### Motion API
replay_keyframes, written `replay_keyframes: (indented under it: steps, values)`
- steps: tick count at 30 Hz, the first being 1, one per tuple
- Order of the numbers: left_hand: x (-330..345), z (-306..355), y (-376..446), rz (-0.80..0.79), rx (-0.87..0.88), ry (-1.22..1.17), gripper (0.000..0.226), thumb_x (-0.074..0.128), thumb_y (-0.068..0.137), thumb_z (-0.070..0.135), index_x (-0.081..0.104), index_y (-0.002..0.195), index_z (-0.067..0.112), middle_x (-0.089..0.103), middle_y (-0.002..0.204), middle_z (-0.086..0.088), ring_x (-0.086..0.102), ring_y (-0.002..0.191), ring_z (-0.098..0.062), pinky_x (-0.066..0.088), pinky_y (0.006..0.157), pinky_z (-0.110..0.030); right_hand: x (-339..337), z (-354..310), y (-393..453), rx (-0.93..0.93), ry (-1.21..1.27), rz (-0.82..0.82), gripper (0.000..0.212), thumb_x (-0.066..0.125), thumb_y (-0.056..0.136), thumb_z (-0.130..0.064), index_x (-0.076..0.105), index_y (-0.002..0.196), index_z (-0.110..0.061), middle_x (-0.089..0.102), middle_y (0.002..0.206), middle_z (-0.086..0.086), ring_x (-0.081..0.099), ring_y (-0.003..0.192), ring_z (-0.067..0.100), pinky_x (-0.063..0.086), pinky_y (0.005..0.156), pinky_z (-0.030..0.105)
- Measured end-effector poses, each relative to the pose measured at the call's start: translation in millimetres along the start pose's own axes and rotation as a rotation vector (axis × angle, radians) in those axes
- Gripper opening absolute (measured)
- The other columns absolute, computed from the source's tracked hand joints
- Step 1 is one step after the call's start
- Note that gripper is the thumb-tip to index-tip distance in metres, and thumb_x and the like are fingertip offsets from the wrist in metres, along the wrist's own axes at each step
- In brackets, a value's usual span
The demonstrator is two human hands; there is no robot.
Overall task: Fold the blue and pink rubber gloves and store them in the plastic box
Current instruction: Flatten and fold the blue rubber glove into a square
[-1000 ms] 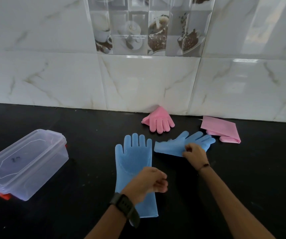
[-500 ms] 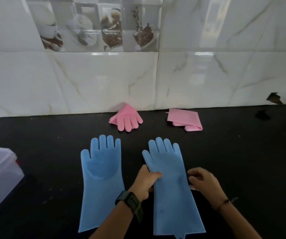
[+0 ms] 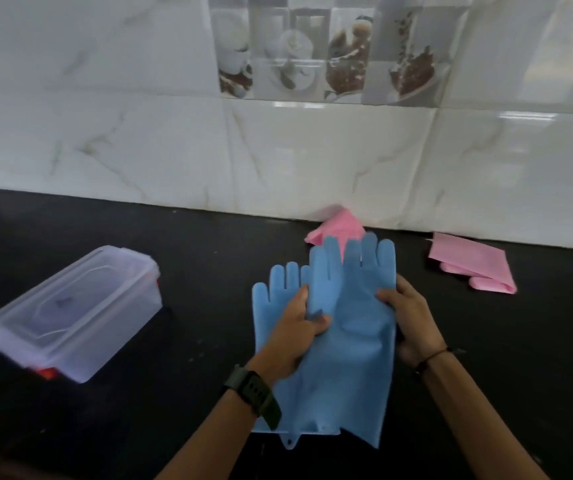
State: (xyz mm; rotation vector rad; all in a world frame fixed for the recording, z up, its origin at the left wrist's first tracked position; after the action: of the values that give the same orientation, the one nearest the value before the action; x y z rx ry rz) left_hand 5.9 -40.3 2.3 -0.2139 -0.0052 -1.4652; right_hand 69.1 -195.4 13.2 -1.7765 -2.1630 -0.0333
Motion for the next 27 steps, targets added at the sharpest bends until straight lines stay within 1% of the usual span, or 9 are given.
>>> replay_keyframes:
  steps: [3,5,7,11,14,17,21,23,27]
  values:
    - [-52,1,3,0.08,-0.074,-0.052,0.04,0.05,0.089,-0.007,0.058,0.104,0.029,0.069,0.098,0.007,0.068,0.087,-0.011,0.059,0.071,-0.025,45,22,17,0.061,0.027,-0.02,0.03,0.044,0.086,0.003,0.066,0.096,-0.015,0.075,0.087,0.009,0.072,0.075,0.024,0.06,0.061,0.035]
    - [-79,-15,5,0.139,-0.18,-0.042,0.037,0.049,0.09,-0.007,0.056,0.118,0.016,0.067,0.108,-0.002,0.066,0.095,-0.02,0.057,0.071,-0.028,66,46,24,0.164,-0.059,-0.005,0.033,0.042,0.087,0.006,0.06,0.111,-0.006,0.069,0.106,0.019,0.066,0.089,0.031,0.057,0.078,0.042]
    - [-92,-37,3,0.188,-0.302,-0.056,0.039,0.048,0.09,-0.006,0.05,0.128,0.007,0.064,0.117,-0.011,0.063,0.102,-0.027,0.055,0.075,-0.033,73,63,31,0.241,-0.21,0.038,0.034,0.041,0.086,0.01,0.054,0.118,0.006,0.06,0.12,0.027,0.061,0.091,0.032,0.052,0.082,0.041]
    - [-94,-52,4,0.223,-0.368,-0.142,0.032,0.049,0.089,-0.005,0.054,0.118,0.005,0.066,0.101,-0.008,0.066,0.09,-0.024,0.054,0.063,-0.03,70,64,44,0.303,-0.423,0.103,0.031,0.045,0.085,0.006,0.053,0.114,0.015,0.055,0.123,0.032,0.056,0.108,0.041,0.047,0.091,0.047]
    - [-92,-49,8,0.253,-0.385,-0.168,0.021,0.05,0.09,-0.002,0.057,0.106,0.009,0.066,0.094,-0.007,0.065,0.084,-0.023,0.053,0.058,-0.029,67,58,49,0.321,-0.379,0.104,0.029,0.044,0.086,0.003,0.056,0.113,0.007,0.059,0.113,0.027,0.058,0.095,0.032,0.049,0.078,0.041]
    - [-87,-50,3,0.229,-0.425,-0.201,0.015,0.052,0.09,0.001,0.057,0.104,0.007,0.067,0.091,-0.009,0.066,0.08,-0.023,0.054,0.053,-0.028,57,63,46,0.356,-0.382,0.151,0.032,0.044,0.088,0.002,0.053,0.118,0.01,0.058,0.115,0.029,0.055,0.092,0.031,0.048,0.09,0.048]
    - [-85,-56,-13,0.193,-0.49,-0.282,0.024,0.053,0.092,0.013,0.059,0.113,0.006,0.07,0.108,-0.015,0.067,0.098,-0.03,0.056,0.073,-0.037,59,76,21,0.42,-0.217,0.078,0.031,0.046,0.095,-0.024,0.055,0.115,-0.002,0.062,0.098,0.012,0.06,0.09,0.026,0.05,0.083,0.041]
    - [-85,-58,-25,0.132,-0.491,-0.229,0.023,0.055,0.091,0.016,0.061,0.111,0.008,0.074,0.103,-0.01,0.069,0.094,-0.025,0.057,0.068,-0.034,57,79,2,0.458,-0.34,-0.024,0.034,0.05,0.092,-0.037,0.054,0.114,-0.011,0.062,0.105,0.007,0.062,0.094,0.026,0.054,0.076,0.04]
    - [-89,-69,-52,0.05,-0.53,0.028,0.044,0.062,0.086,0.013,0.045,0.125,0.02,0.061,0.117,-0.003,0.062,0.1,-0.022,0.056,0.068,-0.036,43,91,-31,0.54,-0.506,-0.195,0.073,0.065,0.084,-0.016,0.022,0.142,-0.027,0.057,0.117,0.007,0.066,0.091,0.028,0.059,0.052,0.034]
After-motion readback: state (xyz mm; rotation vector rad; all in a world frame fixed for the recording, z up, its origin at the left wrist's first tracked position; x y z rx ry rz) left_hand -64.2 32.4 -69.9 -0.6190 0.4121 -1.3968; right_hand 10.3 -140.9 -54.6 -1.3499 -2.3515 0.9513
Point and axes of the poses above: each hand's wrist, its own y-axis towards the middle knuckle, its own x-axis out of the palm, z = x × y, the point moved 8 cm from there along y, towards the middle knuckle
